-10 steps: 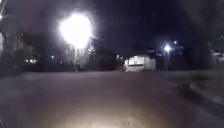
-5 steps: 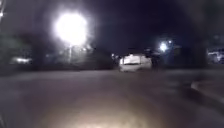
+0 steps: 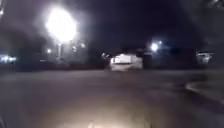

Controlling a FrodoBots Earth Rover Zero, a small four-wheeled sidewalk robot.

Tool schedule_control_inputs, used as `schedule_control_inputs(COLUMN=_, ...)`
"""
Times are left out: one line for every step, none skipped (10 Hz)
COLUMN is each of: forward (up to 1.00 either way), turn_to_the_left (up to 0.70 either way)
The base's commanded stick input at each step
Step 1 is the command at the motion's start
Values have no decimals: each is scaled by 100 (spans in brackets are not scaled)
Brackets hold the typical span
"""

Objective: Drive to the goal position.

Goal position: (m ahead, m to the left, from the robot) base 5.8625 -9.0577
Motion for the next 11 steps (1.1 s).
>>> schedule_control_inputs(forward=70, turn_to_the_left=-35)
schedule_control_inputs(forward=70, turn_to_the_left=-35)
schedule_control_inputs(forward=70, turn_to_the_left=-21)
schedule_control_inputs(forward=70, turn_to_the_left=0)
schedule_control_inputs(forward=70, turn_to_the_left=0)
schedule_control_inputs(forward=70, turn_to_the_left=0)
schedule_control_inputs(forward=70, turn_to_the_left=0)
schedule_control_inputs(forward=70, turn_to_the_left=0)
schedule_control_inputs(forward=70, turn_to_the_left=0)
schedule_control_inputs(forward=70, turn_to_the_left=0)
schedule_control_inputs(forward=70, turn_to_the_left=0)
